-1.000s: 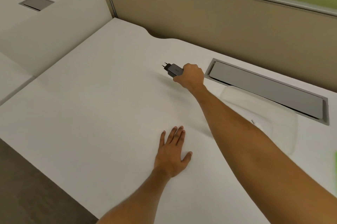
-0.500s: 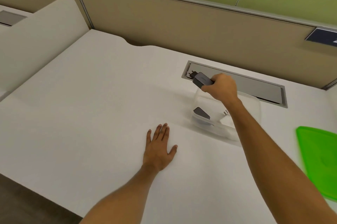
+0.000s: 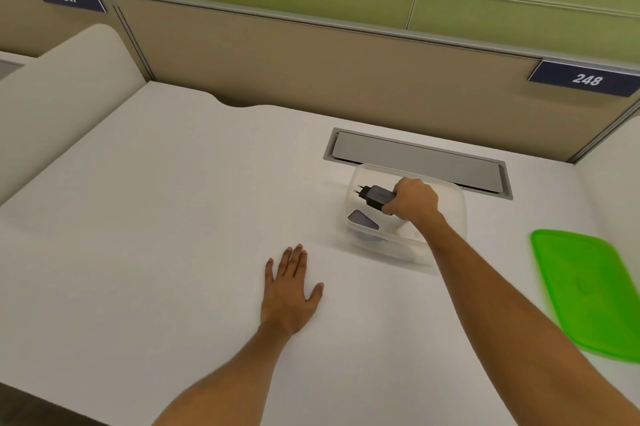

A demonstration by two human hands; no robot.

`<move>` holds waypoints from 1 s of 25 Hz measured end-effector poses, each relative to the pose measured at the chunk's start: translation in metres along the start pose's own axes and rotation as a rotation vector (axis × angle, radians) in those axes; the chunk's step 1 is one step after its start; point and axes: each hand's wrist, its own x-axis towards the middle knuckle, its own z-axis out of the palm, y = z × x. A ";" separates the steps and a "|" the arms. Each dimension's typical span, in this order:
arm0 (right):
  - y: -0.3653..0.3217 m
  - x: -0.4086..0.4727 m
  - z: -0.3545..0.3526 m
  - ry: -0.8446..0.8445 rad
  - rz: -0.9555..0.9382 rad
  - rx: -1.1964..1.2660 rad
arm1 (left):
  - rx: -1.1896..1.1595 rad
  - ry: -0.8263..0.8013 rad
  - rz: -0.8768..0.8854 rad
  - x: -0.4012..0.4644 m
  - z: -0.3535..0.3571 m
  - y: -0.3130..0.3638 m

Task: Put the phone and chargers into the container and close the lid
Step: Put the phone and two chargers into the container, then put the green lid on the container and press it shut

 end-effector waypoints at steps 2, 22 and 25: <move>-0.003 0.003 0.008 -0.014 -0.002 -0.036 | -0.005 0.001 0.000 0.000 0.000 0.000; 0.160 -0.080 0.003 0.388 0.253 0.160 | -0.006 0.009 0.015 -0.002 -0.003 0.000; 0.204 -0.109 0.021 0.346 0.352 0.148 | 0.004 -0.005 0.010 -0.002 -0.004 0.001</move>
